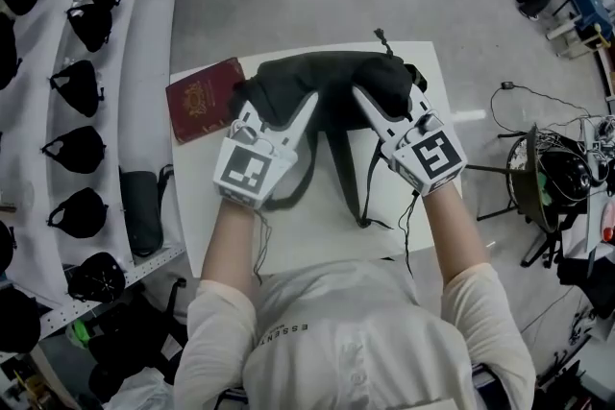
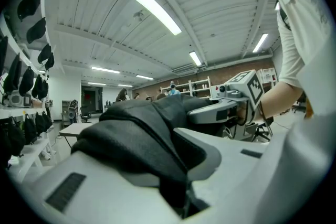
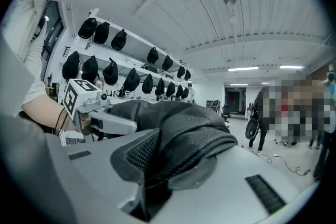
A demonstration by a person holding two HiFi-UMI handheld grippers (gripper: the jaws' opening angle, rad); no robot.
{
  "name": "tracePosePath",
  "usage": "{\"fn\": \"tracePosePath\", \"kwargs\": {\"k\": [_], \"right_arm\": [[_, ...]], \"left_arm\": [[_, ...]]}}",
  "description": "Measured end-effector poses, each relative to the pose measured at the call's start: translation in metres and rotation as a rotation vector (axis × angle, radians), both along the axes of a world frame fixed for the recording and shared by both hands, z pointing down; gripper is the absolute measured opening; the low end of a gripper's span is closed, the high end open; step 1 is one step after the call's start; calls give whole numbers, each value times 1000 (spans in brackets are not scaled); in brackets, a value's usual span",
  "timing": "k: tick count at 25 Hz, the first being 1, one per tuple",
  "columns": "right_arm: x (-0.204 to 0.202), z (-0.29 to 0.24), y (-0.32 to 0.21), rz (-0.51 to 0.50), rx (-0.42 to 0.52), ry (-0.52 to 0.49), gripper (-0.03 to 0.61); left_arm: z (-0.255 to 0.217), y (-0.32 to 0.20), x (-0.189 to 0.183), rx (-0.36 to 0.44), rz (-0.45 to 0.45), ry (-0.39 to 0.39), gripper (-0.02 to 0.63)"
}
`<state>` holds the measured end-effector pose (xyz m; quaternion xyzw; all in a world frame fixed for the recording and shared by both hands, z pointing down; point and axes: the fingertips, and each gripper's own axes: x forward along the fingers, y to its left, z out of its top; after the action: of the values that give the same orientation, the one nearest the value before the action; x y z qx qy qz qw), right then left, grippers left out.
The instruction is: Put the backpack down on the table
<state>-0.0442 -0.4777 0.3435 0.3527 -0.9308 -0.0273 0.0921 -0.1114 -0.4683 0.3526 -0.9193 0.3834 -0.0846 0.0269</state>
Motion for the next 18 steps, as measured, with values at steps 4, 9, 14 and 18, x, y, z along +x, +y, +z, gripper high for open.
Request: {"fn": "tracePosePath", "kwargs": {"k": [4,9,14,18], "right_arm": [[-4,5,2,-32,13,-12,77],[4,18,9,9,-36,-12,78],[7,32,26,-21,-75,-70,78],[17,45,40,-12,-115,-97,78]], "left_arm": [[7,1,-1,-4,-2,3,75],[21,11,2,-36,9,6,75],[31,26,7,-36,19,-7,75],[42,41,15,-30,29,-28,75]]}}
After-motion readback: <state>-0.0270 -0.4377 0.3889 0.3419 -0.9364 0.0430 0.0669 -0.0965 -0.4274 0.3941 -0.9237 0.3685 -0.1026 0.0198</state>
